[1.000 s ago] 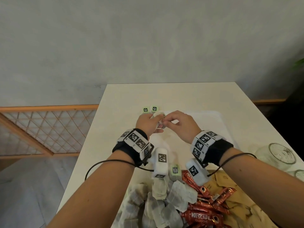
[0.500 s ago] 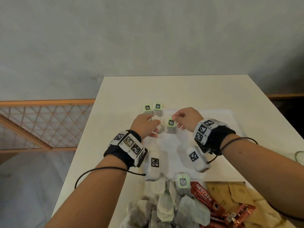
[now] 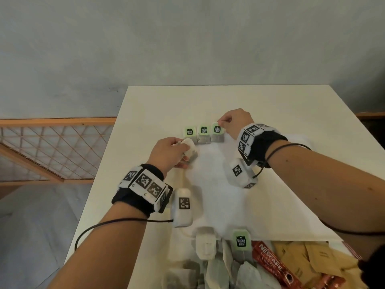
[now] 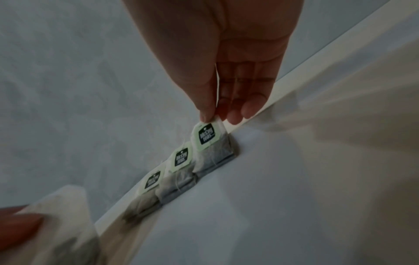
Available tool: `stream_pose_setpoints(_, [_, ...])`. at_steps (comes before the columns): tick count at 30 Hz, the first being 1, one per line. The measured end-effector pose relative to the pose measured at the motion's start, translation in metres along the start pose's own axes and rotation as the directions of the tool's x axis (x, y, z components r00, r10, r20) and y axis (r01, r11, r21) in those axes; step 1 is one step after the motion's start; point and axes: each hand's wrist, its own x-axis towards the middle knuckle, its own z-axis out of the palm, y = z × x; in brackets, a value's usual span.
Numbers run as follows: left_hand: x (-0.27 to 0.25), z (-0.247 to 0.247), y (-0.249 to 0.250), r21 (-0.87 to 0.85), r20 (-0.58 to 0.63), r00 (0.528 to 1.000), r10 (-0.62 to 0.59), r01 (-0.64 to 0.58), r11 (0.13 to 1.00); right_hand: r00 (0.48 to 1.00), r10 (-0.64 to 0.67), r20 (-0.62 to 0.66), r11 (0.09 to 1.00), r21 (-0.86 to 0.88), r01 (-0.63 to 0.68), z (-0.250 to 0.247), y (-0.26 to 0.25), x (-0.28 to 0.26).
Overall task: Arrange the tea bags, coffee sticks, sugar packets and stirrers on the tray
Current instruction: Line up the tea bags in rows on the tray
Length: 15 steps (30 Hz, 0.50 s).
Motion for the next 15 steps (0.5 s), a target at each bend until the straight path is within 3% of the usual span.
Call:
stream_pose_setpoints(5, [-0.004,-0.003,0.0,-0.049,0.017,1.0,0.021,-0.02,0.999,1.0,0.003,0.009,1.0,-0.004,-0.003,0.003,-0.001,0.004])
stream_pose_setpoints(9, [-0.009,-0.001,0.002,-0.003,0.024,0.998,0.066,-0.066,0.998,0.994,-0.072,-0.081,0.995,0.063,0.077,-0.001,-0.006,-0.015])
stream_pose_setpoints(13, [-0.019,0.01,0.013,-0.008,0.062,0.991,0.123,-0.122,0.992,0.975,-0.211,0.072,0.934,0.309,0.18,-0.002,-0.016,-0.055])
stream_pose_setpoints(15, [-0.026,0.016,0.019,-0.019,0.079,0.987,0.137,-0.136,0.99,0.961,-0.245,0.127,0.927,0.321,0.194,-0.002,-0.015,-0.068])
